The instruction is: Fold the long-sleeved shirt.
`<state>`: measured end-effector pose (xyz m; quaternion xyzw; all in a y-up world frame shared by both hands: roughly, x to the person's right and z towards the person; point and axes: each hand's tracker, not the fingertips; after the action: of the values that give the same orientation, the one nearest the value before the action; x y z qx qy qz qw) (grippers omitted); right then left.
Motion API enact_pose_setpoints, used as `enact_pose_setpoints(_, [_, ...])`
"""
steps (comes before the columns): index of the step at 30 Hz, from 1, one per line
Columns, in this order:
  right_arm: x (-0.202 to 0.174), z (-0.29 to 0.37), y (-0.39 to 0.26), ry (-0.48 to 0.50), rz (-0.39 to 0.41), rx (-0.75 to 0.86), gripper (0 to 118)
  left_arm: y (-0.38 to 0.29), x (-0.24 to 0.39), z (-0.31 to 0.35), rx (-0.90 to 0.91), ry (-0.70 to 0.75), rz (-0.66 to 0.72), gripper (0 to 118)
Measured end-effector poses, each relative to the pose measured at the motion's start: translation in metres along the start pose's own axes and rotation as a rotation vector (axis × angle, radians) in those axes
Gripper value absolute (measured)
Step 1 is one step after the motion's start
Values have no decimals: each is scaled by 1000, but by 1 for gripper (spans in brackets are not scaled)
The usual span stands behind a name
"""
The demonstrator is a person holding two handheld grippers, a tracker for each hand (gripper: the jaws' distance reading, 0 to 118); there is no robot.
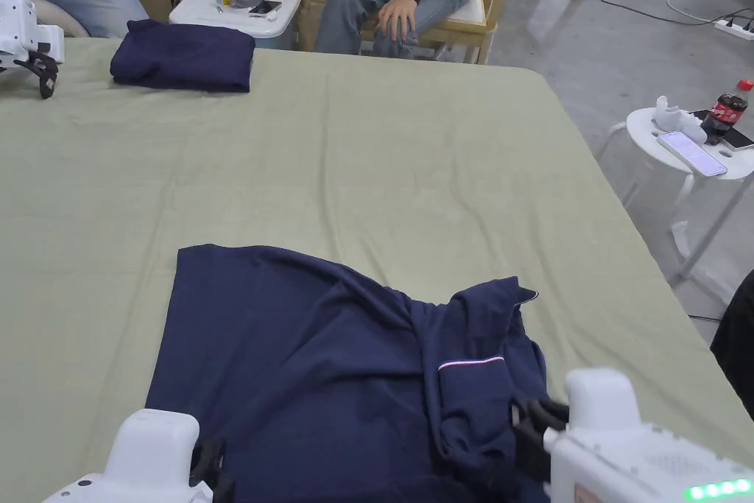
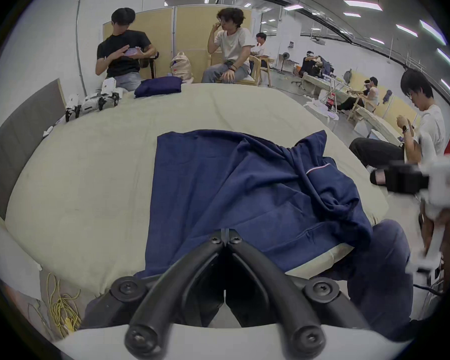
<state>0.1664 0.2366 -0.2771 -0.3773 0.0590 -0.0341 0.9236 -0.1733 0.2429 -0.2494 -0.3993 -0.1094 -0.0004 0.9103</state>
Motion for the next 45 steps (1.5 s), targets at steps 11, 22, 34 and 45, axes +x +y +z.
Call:
enact_pose_setpoints(11, [80,-172,151,-66,-43,-343,72,15,-19,-35,-55,13,37,0])
enact_pose_setpoints(22, [89,-231,138,-9,-191,-569,42,31,-38,-69,-93,32,60,0])
enact_pose_setpoints(34, [74,-236,137,-39,-6,-535,15,174,-138,-227,-88,67,51,66])
enact_pose_setpoints(45, [78,-245,138,-22,38,-550,15,199,-179,-336,-313,12,34,73])
